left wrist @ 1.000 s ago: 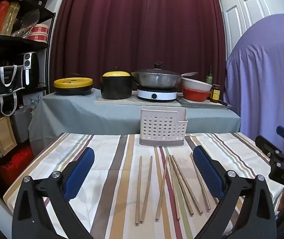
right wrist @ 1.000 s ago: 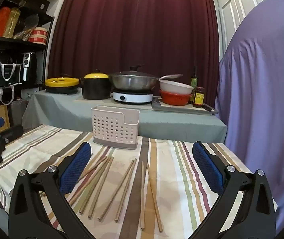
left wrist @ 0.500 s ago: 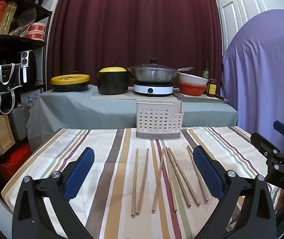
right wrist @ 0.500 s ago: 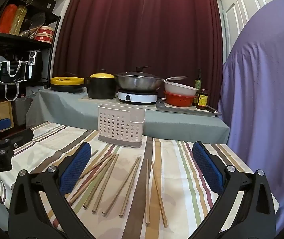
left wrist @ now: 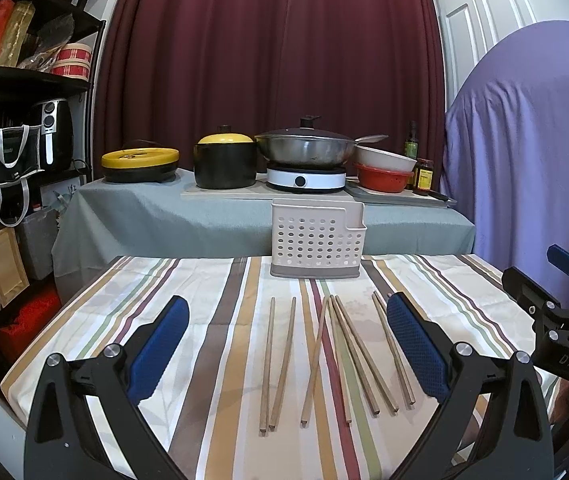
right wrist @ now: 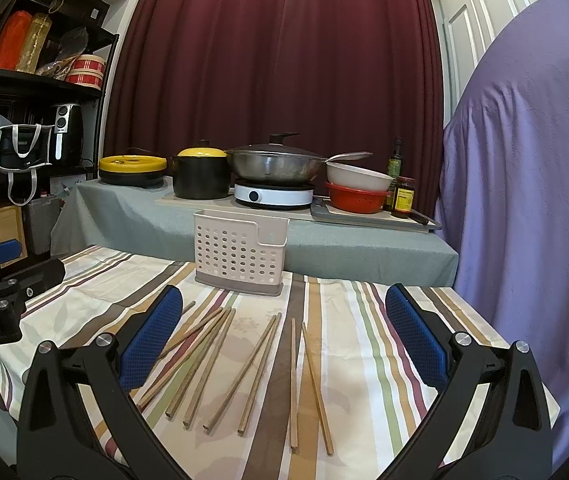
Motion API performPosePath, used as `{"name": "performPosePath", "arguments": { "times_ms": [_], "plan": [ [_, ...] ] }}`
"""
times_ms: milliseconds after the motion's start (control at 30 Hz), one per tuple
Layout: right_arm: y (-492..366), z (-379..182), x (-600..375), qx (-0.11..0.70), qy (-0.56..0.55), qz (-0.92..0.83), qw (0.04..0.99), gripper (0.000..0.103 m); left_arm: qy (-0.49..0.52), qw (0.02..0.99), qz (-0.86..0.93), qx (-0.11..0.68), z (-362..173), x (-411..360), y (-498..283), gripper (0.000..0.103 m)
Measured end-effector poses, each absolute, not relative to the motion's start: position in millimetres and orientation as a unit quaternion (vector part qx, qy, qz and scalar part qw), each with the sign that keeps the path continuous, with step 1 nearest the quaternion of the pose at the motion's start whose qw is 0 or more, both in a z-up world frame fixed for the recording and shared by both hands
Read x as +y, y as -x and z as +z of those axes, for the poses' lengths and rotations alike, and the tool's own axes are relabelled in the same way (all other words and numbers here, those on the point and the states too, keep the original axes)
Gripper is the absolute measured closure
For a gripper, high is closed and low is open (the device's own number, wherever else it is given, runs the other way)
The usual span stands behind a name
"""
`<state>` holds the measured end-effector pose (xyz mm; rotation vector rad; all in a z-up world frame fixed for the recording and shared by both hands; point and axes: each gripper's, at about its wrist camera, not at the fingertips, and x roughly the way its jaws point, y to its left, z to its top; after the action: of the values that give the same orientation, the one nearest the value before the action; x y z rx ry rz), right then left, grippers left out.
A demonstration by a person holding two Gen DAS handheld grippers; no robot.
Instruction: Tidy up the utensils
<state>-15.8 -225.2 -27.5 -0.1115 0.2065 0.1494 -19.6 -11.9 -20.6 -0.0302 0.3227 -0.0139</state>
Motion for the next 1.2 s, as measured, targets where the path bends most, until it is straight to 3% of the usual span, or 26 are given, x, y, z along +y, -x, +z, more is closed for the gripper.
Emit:
{"name": "performPosePath", "arguments": {
  "times_ms": [1200],
  "plan": [
    [17.8,-27.1,-226.7,0.097,0.055,0.073,0.991,0.004,0.023,0.988,-0.006,0.151,-21.2,-8.7,24.0,0.006]
  ]
}}
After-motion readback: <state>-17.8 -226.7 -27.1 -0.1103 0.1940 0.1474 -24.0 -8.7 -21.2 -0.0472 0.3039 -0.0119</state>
